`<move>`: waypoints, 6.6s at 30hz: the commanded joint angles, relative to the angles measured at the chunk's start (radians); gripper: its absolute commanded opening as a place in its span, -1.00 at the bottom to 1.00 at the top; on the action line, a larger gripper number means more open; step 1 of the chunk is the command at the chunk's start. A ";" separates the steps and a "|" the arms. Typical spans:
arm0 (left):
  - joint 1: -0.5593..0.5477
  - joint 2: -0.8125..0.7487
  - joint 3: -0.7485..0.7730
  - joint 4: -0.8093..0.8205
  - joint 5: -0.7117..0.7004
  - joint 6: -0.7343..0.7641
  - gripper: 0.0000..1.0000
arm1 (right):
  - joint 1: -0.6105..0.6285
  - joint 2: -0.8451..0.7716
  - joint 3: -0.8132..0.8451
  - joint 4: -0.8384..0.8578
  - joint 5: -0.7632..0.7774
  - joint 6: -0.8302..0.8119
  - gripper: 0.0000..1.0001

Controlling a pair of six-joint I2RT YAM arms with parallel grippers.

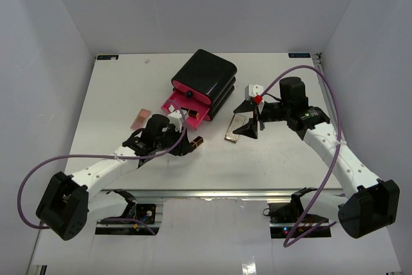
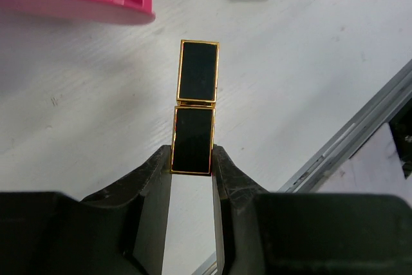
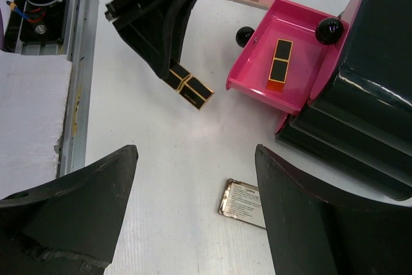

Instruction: Organize the makeup

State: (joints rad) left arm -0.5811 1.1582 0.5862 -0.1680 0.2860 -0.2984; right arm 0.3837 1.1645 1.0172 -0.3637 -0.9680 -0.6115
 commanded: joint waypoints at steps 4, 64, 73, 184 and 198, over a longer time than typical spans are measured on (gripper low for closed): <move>0.000 -0.099 0.156 -0.008 -0.038 0.003 -1.00 | -0.019 -0.016 -0.003 0.026 -0.009 -0.007 0.61; 0.206 0.091 0.467 -0.066 -0.228 0.115 0.28 | -0.065 0.009 -0.040 0.015 -0.029 -0.037 0.62; 0.243 -0.295 0.014 0.049 -0.215 -0.322 -0.70 | -0.063 0.171 0.143 0.178 0.367 0.429 0.60; 0.322 0.682 0.195 0.693 0.189 -0.341 -0.33 | -0.140 0.870 0.705 0.286 0.204 0.721 0.72; 0.323 0.357 -0.117 0.663 0.118 -0.307 0.12 | -0.154 0.845 0.677 0.278 0.222 0.686 0.76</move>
State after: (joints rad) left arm -0.2619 1.5386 0.4594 0.4748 0.4370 -0.6353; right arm 0.2340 2.0604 1.7148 -0.0491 -0.7284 0.1071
